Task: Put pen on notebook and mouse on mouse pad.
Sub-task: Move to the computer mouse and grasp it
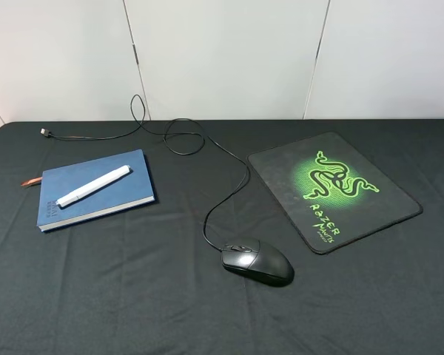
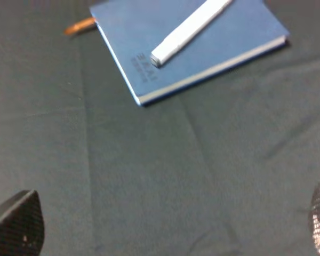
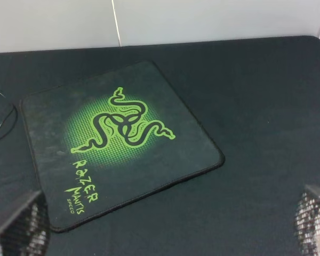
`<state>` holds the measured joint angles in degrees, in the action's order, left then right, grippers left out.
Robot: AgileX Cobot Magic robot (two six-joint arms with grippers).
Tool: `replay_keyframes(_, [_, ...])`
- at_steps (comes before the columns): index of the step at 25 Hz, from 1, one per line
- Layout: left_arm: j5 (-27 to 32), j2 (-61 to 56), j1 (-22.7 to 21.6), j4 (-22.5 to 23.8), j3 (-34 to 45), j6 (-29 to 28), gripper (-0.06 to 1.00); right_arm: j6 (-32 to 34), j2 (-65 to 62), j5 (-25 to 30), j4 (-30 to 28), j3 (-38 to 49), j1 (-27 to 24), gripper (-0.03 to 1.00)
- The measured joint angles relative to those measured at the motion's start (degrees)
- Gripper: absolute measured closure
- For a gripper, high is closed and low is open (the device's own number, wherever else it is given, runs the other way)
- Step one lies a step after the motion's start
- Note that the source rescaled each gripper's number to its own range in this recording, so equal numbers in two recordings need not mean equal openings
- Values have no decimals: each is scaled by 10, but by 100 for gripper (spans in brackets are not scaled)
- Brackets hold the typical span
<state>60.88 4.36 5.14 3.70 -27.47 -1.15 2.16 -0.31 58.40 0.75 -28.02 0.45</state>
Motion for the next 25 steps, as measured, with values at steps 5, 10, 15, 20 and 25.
replay_keyframes(5, [1, -45, -19, 0, 0, 1, -5, 0, 0, 0, 0, 0, 0, -3])
replay_keyframes(10, [0, -45, -22, 1, 0, 1, -5, 0, 0, 0, 0, 0, 0, -3])
replay_keyframes(15, [0, -45, -22, 1, 0, 1, -5, 0, 0, 0, 0, 0, 0, -3])
replay_keyframes(20, [0, -45, -22, 2, 0, 1, -5, 0, 0, 0, 0, 0, 0, -3])
replay_keyframes(25, [0, -45, -22, 2, 0, 1, -6, 0, 0, 0, 0, 0, 0, -3])
